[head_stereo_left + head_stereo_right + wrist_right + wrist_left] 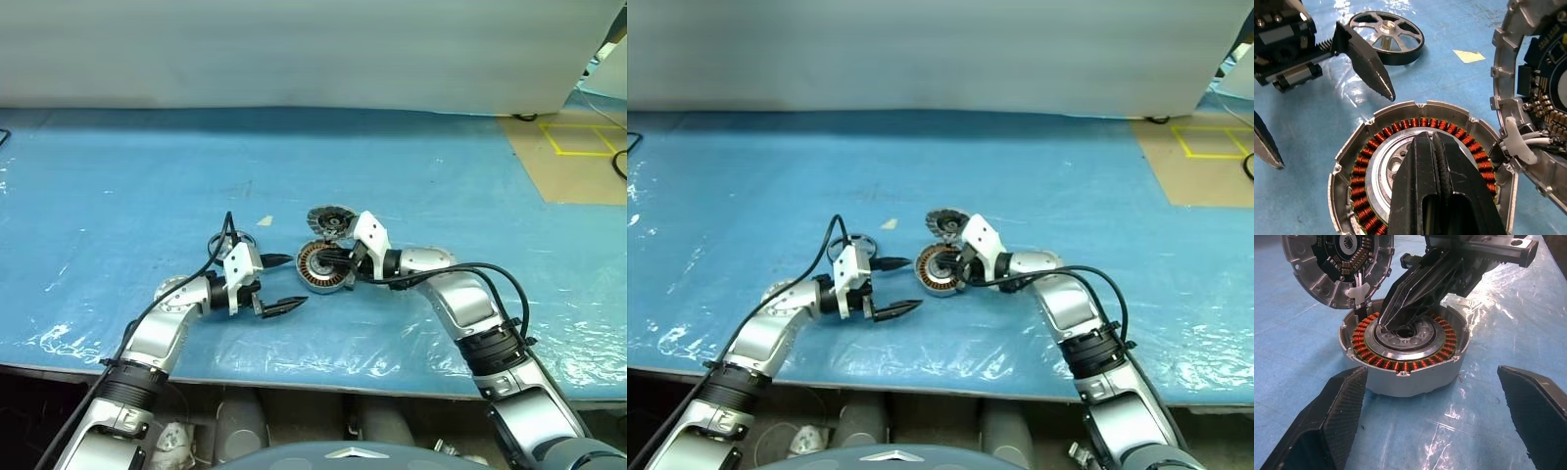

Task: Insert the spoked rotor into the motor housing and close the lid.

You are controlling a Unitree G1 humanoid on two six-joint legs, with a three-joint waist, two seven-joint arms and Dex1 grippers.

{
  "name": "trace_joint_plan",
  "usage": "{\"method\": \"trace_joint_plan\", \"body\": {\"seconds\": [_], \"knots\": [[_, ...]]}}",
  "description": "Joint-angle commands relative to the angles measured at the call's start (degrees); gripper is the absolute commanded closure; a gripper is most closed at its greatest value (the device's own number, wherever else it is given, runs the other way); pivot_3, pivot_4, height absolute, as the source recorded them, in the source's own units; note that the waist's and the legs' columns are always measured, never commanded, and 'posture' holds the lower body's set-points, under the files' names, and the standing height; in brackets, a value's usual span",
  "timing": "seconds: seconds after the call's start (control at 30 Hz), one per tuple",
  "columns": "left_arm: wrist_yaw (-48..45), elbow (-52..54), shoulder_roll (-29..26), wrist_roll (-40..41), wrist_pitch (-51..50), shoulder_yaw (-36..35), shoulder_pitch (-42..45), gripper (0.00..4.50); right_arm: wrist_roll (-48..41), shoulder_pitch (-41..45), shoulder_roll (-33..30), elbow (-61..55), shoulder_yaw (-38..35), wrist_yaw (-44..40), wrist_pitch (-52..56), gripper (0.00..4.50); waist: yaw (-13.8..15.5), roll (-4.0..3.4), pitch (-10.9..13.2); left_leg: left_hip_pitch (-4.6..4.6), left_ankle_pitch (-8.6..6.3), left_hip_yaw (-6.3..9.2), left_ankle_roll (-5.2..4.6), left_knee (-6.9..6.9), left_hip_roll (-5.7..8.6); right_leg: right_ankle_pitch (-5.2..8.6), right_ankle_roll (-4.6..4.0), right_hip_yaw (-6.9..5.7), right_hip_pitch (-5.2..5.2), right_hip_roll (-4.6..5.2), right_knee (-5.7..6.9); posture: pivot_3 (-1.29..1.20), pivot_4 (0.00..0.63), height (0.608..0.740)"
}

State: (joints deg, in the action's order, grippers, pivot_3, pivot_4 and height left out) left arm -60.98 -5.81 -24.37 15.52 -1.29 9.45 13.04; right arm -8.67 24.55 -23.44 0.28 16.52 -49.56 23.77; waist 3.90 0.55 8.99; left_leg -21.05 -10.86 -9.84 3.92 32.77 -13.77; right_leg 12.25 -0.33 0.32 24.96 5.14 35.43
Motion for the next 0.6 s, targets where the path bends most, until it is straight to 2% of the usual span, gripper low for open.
{"method": "trace_joint_plan", "body": {"seconds": [0.03,0.37,0.6], "knots": [[-0.10,1.08,0.10,0.18,0.09,0.21,0.22,0.00,2.72,-0.34,-0.86,1.65,1.00,1.11,-0.99,4.46,0.01,0.00,0.00,0.00,0.00,0.00,0.00,0.00,0.01,0.00,0.00,0.00,0.00,0.00,0.00,0.00,0.150,0.740],[-0.07,0.90,0.22,0.09,0.13,0.17,0.42,0.00,6.86,-1.32,-4.04,3.46,5.15,0.19,0.80,4.46,0.00,-0.01,-0.04,0.23,-0.01,0.00,-0.01,0.00,0.02,0.00,0.00,0.01,-0.25,0.00,-0.01,0.00,0.150,0.740],[-0.02,0.59,0.30,-0.06,0.25,0.17,0.64,0.00,6.12,-1.44,-6.35,2.67,4.98,-1.47,4.10,4.46,0.14,-0.01,-0.05,0.87,-0.13,0.00,-0.19,-0.07,0.04,0.06,0.09,0.09,-0.90,0.04,-0.15,0.00,0.150,0.740]]}}
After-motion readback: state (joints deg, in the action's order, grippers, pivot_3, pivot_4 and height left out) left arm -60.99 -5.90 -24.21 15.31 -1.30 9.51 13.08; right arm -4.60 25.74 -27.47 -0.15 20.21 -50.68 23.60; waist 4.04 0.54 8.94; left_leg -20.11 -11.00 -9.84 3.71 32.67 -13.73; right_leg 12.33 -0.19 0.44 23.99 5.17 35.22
